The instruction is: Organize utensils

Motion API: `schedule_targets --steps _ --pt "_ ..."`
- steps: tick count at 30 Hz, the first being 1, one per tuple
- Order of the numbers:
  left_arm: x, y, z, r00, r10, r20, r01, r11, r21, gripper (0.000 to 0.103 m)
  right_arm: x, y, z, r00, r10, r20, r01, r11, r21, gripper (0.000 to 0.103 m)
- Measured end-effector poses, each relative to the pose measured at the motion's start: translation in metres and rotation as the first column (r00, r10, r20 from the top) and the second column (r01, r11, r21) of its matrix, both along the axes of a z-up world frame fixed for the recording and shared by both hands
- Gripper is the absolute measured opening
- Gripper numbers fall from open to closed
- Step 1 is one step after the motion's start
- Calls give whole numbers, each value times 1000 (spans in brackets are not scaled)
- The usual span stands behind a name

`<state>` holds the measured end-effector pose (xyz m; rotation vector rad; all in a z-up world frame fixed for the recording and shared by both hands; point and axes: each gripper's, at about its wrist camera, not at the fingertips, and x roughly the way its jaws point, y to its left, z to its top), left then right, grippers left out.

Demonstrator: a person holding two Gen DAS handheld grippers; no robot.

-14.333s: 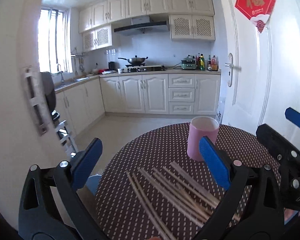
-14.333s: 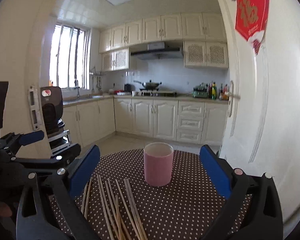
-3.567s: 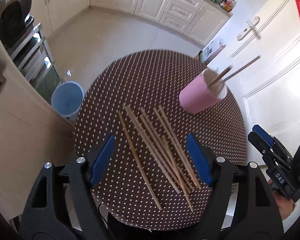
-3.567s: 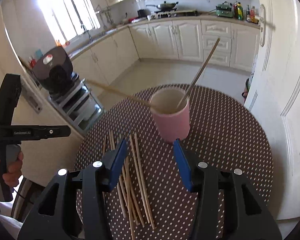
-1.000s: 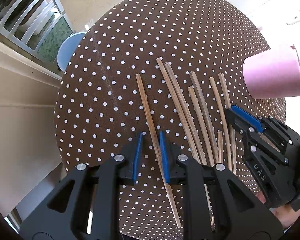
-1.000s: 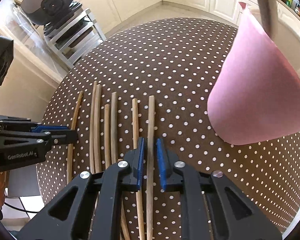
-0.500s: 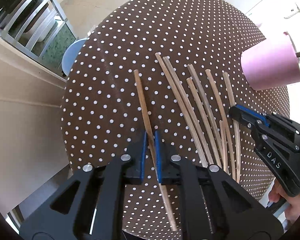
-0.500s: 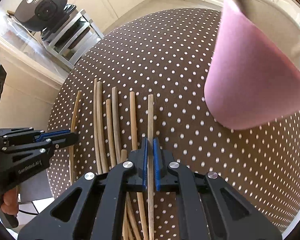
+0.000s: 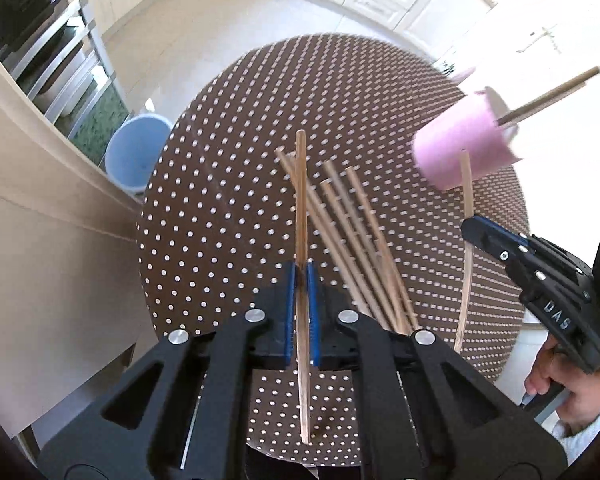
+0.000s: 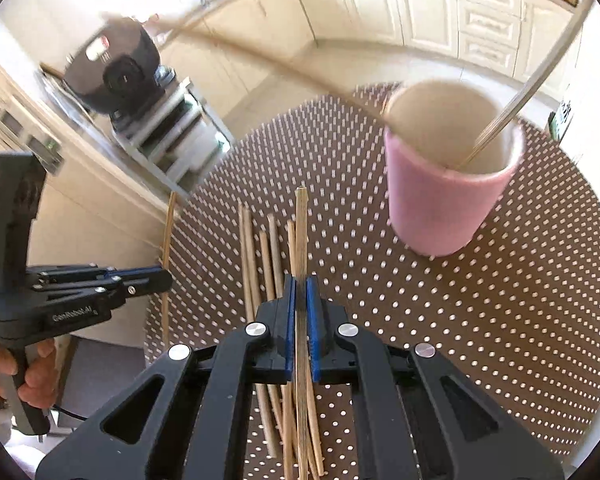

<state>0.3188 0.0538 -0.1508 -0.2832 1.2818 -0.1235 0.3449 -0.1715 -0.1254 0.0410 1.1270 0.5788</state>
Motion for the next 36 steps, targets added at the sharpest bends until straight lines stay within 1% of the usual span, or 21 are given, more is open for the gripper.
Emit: schedule_targets --steps 5,7,11,15,20,30,36 --pt "-4 -6 27 997 -32 69 33 999 -15 6 -11 -13 34 996 -45 71 39 996 84 5" --pt "-5 -10 42 993 -50 108 53 998 -23 6 -16 -20 47 993 -52 106 41 994 102 5" --pt "-4 -19 60 984 -84 157 87 996 -16 6 -24 -26 66 983 -67 169 45 990 134 5" --pt "-7 -27 74 975 -113 192 118 993 -13 6 -28 -25 73 974 -85 210 55 988 147 5" --pt "-13 -38 87 963 -155 222 162 987 -12 6 -31 -30 84 962 -105 254 70 987 142 5" --pt "-12 -52 108 943 -202 266 210 978 0 6 -31 -37 97 941 -166 296 125 980 154 5" --pt "-10 -63 131 922 -226 314 239 971 -1 6 -31 -47 108 923 -200 328 150 974 173 5"
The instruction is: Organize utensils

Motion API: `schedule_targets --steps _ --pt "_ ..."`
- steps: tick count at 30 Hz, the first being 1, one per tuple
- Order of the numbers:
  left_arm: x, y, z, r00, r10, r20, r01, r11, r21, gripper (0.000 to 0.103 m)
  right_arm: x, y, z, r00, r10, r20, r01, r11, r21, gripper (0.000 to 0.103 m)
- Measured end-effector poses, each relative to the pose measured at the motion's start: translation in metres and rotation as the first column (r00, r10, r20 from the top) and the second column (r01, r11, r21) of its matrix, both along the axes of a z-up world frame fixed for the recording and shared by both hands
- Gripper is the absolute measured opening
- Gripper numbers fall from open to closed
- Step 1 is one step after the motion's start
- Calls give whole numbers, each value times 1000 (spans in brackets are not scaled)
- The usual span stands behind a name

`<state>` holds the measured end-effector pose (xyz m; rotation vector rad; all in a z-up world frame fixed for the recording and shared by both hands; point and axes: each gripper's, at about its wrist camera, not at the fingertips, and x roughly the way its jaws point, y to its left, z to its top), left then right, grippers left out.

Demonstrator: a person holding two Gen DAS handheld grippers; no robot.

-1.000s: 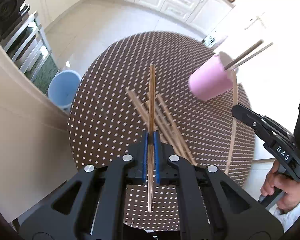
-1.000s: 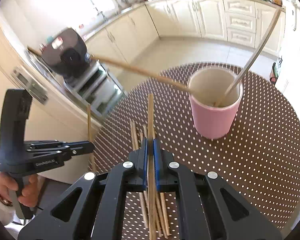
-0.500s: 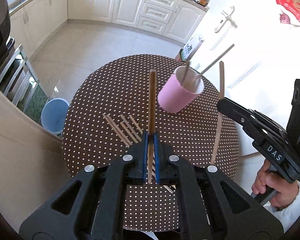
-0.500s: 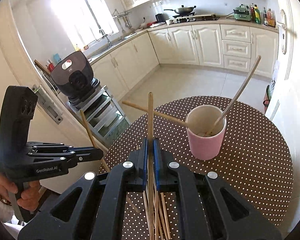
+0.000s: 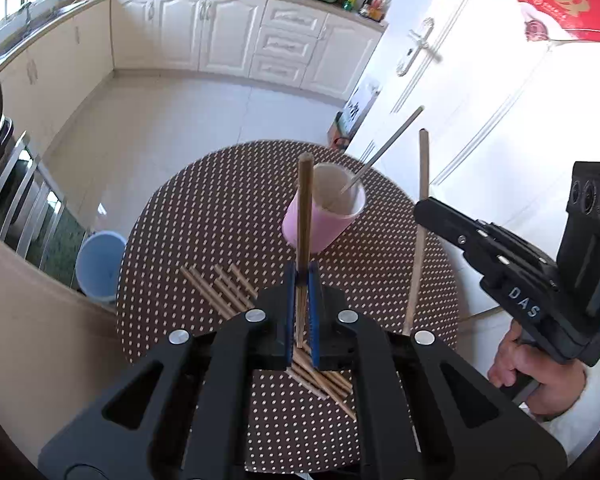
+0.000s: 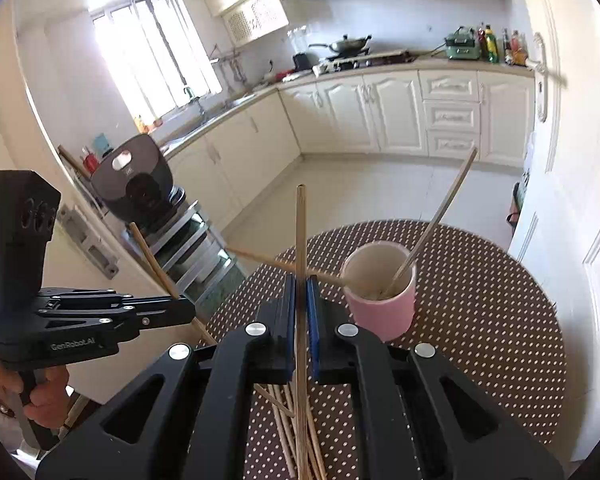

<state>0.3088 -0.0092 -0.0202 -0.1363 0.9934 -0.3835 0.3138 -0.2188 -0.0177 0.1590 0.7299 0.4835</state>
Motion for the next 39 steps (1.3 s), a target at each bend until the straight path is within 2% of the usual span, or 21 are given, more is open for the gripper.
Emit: schedule_targets --steps 12,19,26,39 --pt "35 -31 64 991 -52 121 57 998 -39 6 22 -26 32 985 -105 136 98 994 54 5" --pt "60 -51 83 987 -56 154 60 998 -24 6 49 -30 45 967 -124 222 108 991 81 4" --pt "81 -61 87 984 -31 177 27 999 24 6 72 -35 49 944 -149 294 123 987 107 4" --pt "111 -71 61 994 9 111 -16 998 65 6 101 -31 28 930 -167 328 135 984 116 4"
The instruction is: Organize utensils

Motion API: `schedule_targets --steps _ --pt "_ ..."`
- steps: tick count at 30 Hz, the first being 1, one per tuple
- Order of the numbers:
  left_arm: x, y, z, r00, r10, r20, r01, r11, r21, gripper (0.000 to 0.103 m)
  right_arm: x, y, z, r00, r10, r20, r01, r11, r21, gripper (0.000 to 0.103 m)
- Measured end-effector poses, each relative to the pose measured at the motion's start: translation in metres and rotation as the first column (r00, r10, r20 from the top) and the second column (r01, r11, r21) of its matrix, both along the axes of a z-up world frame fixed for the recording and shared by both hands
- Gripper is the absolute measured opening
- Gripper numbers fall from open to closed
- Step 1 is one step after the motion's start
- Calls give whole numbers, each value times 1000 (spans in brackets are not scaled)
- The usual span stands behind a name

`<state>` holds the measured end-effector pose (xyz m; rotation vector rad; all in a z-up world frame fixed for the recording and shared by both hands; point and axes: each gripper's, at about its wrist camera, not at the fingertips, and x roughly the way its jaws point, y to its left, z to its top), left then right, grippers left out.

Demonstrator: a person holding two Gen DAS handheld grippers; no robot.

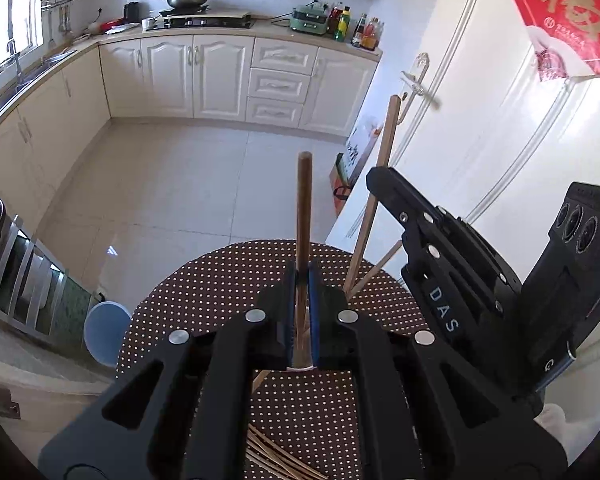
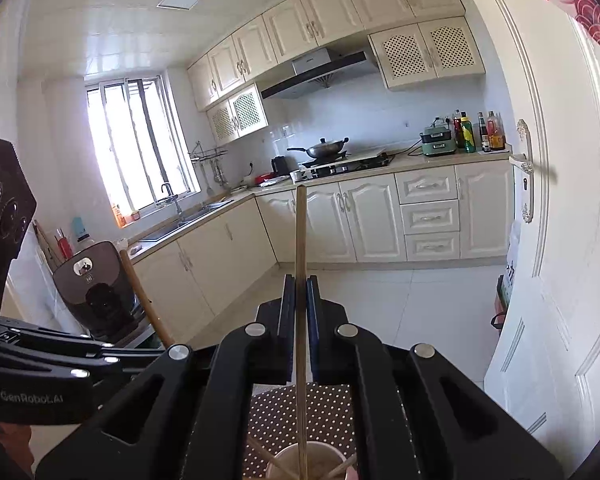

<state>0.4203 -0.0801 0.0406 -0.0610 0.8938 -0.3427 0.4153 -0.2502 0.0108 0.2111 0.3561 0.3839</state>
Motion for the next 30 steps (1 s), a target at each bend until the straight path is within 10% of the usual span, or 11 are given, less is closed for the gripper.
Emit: schedule_targets --steps 30 --pt "12 -14 -31 996 77 -55 -70 991 115 7 0 6 -37 991 92 -99 -99 992 -73 5"
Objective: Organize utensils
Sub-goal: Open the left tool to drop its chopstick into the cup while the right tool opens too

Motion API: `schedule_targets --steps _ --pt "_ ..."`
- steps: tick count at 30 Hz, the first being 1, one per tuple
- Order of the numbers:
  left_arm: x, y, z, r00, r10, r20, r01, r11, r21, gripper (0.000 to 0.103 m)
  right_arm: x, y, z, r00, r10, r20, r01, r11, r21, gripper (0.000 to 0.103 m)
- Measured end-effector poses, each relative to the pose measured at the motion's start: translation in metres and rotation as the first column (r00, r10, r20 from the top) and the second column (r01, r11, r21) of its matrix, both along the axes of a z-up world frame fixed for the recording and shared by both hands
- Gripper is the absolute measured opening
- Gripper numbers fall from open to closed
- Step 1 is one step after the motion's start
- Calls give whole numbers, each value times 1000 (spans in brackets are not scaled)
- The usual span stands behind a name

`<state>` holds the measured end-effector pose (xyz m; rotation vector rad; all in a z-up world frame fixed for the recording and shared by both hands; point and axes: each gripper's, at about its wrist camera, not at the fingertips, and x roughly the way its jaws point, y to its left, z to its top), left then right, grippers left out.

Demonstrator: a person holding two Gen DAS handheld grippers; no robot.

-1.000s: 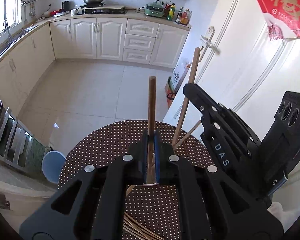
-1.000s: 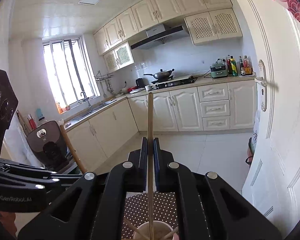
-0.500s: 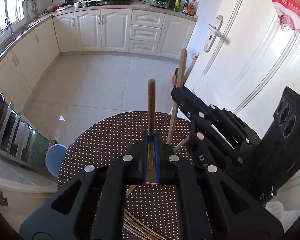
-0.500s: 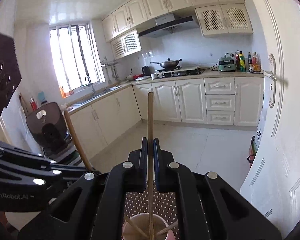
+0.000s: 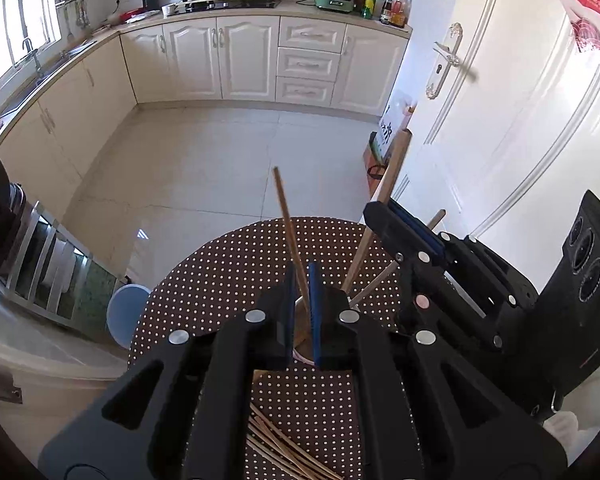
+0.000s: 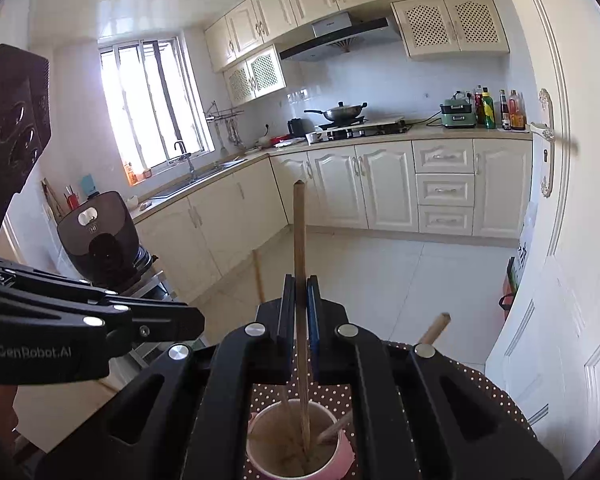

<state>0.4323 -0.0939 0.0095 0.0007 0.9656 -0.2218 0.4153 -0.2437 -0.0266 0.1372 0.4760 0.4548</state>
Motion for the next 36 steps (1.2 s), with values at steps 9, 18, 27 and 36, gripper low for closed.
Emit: schedule_targets --steps 9,18,27,36 --pt "-4 5 -1 1000 19 -21 -19 1000 16 17 -3 -1 -3 1000 4 -16 -4 1000 -10 5" --pt "-14 10 5 999 49 -2 -49 999 22 51 -8 1 -5 1000 3 -26 -3 1000 -12 5" --pt "-20 20 10 995 99 9 -99 994 41 61 -7 -1 -9 999 7 -37 -7 1000 -15 5" --pt "-33 26 12 981 172 89 -180 980 89 69 -13 5 -12 994 84 -64 -84 996 -9 7"
